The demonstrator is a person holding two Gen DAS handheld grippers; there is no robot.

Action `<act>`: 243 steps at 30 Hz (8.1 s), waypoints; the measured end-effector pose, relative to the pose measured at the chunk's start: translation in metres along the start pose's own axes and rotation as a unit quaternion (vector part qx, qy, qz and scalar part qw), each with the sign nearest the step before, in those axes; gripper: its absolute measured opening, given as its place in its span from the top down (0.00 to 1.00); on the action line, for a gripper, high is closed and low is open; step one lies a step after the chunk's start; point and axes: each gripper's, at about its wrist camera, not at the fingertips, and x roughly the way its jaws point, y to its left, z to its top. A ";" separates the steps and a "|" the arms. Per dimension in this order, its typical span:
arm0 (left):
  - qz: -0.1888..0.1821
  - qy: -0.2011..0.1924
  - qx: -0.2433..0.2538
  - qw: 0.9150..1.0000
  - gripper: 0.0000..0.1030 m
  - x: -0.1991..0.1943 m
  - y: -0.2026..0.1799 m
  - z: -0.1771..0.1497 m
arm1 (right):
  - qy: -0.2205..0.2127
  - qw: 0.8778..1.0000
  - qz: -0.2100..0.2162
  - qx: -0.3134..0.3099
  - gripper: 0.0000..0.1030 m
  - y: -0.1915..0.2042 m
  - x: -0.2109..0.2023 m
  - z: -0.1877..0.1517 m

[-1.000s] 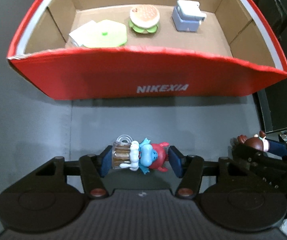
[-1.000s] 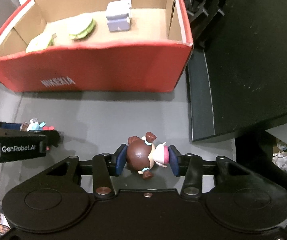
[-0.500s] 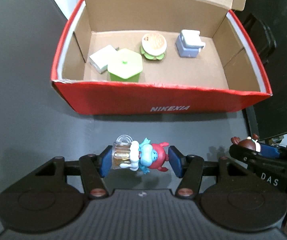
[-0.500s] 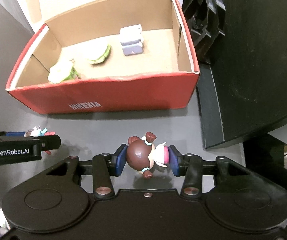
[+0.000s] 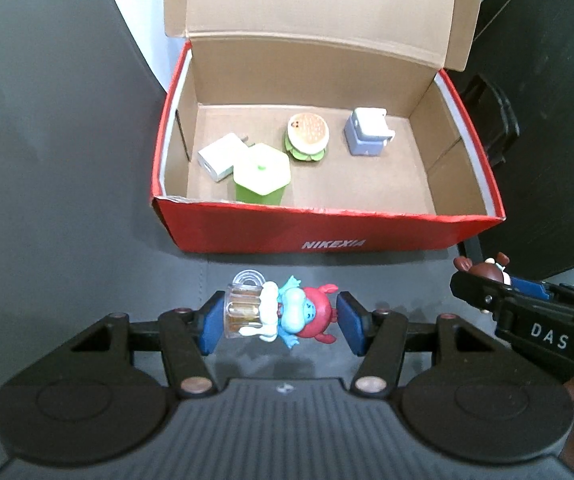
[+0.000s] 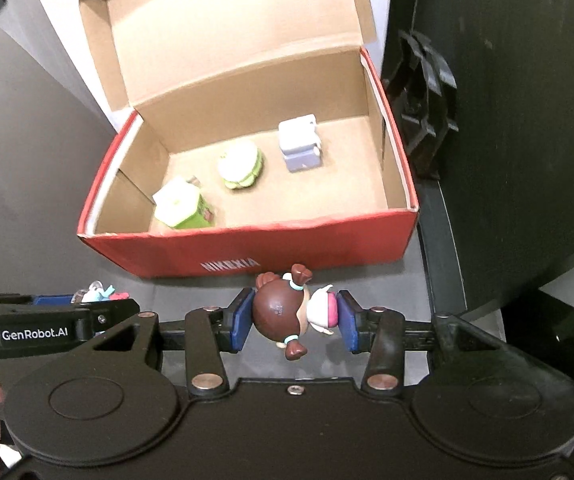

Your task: Organize objects

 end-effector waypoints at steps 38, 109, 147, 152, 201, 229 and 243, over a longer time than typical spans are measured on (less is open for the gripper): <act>0.006 -0.100 -0.005 0.995 0.44 -0.080 0.031 0.059 | -0.071 0.996 0.038 -0.033 0.58 0.021 -0.046 0.055; 0.042 0.003 -0.015 0.999 0.44 0.154 0.012 0.175 | 0.098 0.984 0.021 -0.147 0.57 0.027 0.147 0.119; 0.061 -0.009 -0.035 0.997 0.37 0.086 0.012 0.153 | 0.074 0.992 0.009 -0.102 0.56 0.035 0.149 0.122; 0.059 -0.021 -0.042 0.997 0.32 0.065 0.014 0.146 | 0.051 0.993 0.021 -0.101 0.55 0.034 0.126 0.130; 0.050 -0.155 -0.030 0.986 0.11 -0.095 0.004 0.093 | -0.114 0.989 0.086 -0.037 0.00 0.014 -0.062 0.135; 0.018 -0.125 -0.002 0.992 0.11 -0.110 0.016 0.059 | -0.109 0.989 0.093 -0.024 0.00 0.015 -0.088 0.089; 0.012 -0.096 0.011 0.995 0.11 -0.099 0.017 0.052 | -0.090 0.992 0.085 -0.014 0.00 0.009 -0.086 0.075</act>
